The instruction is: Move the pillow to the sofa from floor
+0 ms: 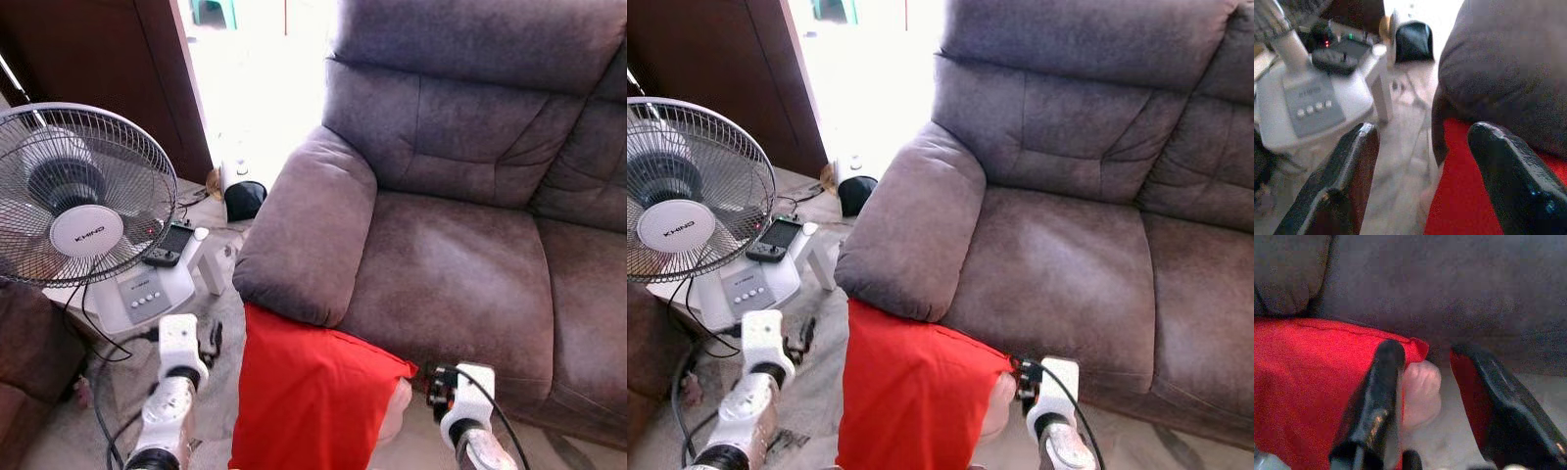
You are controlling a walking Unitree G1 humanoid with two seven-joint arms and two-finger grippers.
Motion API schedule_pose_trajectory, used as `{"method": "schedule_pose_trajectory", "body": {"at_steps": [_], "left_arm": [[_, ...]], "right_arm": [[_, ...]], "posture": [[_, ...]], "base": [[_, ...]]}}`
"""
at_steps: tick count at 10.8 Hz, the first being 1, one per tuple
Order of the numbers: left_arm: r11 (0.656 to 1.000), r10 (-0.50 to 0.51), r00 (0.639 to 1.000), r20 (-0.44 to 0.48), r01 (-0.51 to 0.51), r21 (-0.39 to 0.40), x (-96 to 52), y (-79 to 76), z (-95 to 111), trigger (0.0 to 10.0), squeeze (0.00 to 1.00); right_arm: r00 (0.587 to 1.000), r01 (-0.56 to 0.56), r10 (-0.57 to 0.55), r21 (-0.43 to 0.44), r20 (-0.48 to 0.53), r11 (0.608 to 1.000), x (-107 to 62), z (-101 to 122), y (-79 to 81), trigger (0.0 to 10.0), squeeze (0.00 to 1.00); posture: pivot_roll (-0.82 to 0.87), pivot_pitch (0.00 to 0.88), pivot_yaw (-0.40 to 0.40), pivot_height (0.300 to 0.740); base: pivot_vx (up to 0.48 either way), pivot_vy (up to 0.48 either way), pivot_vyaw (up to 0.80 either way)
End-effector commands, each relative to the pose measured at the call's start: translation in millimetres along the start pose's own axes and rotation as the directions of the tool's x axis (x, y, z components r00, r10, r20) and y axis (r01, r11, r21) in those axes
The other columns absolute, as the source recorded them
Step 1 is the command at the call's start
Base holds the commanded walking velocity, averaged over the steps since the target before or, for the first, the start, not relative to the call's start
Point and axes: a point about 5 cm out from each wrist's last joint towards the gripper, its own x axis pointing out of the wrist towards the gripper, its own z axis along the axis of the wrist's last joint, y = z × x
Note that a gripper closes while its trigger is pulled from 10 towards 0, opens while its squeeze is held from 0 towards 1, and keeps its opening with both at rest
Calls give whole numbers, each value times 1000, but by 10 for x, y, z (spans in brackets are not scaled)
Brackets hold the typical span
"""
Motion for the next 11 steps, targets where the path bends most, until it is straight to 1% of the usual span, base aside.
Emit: {"method": "schedule_pose_trajectory", "body": {"at_steps": [1, 2, 3, 4, 5, 6, 7, 8, 9, 10, 11], "left_arm": [[1000, 4, 998, 55, -3, -10, -25, 17, 57, 10000, 0], [1000, 10, 996, 85, -9, -17, -30, 26, 101, 10000, 0], [1000, -8, 992, 124, 10, -12, -32, -1, 166, 10000, 0], [998, -64, 985, 160, 58, 36, -46, -68, 224, 10000, 0], [999, -43, 978, 203, 37, 33, -42, -57, 311, 10000, 0], [999, -22, 960, 278, 14, 32, -19, -45, 489, 10000, 0], [999, -32, 937, 347, 26, 20, -7, -87, 676, 10000, 0], [998, -61, 914, 401, 50, 37, -17, -155, 812, 10000, 0], [995, -93, 909, 405, 76, 59, -29, -193, 826, 10000, 0], [994, -107, 917, 384, 90, 62, -44, -201, 788, 10000, 0], [994, -110, 922, 372, 91, 67, -50, -205, 768, 10000, 0]], "right_arm": [[947, 25, -11, -39, 321, 999, 158, 725, -34, 10000, 0], [927, 28, -5, -55, 376, 998, 153, 845, -27, 10000, 0], [894, 6, 25, -67, 447, 998, 143, 1003, 31, 10000, 0], [868, -16, 46, -65, 494, 998, 121, 1094, 75, 10000, 0], [866, -26, 50, -55, 498, 998, 77, 1058, 101, 10000, 0], [873, -31, 50, -46, 484, 998, -10, 966, 118, 10000, 0], [880, -29, 45, -41, 473, 999, -87, 882, 108, 10000, 0], [887, -23, 37, -36, 460, 999, -152, 818, 95, 10000, 0], [887, -23, 34, -29, 461, 999, -180, 808, 96, 10000, 0], [881, -12, 12, -3, 473, 1000, -202, 812, 113, 10000, 0], [877, -26, 28, -11, 480, 1000, -175, 876, 176, 10000, 0]], "posture": [[48, 80, -21, 740], [47, 76, -22, 740], [46, 66, -24, 740], [47, 63, -23, 740], [36, 46, -26, 740], [38, 40, -30, 740], [41, 25, -35, 740], [47, 7, -37, 740], [49, 1, -35, 740], [43, 0, -28, 740], [45, 0, -31, 740]], "base": [[0, 0, 0], [0, 0, 0], [0, 0, 0], [0, 0, 0], [0, 0, 0], [0, 0, 0], [0, 0, 0], [0, 0, 0], [0, 0, 0], [0, 0, 0], [0, 0, 0]]}}
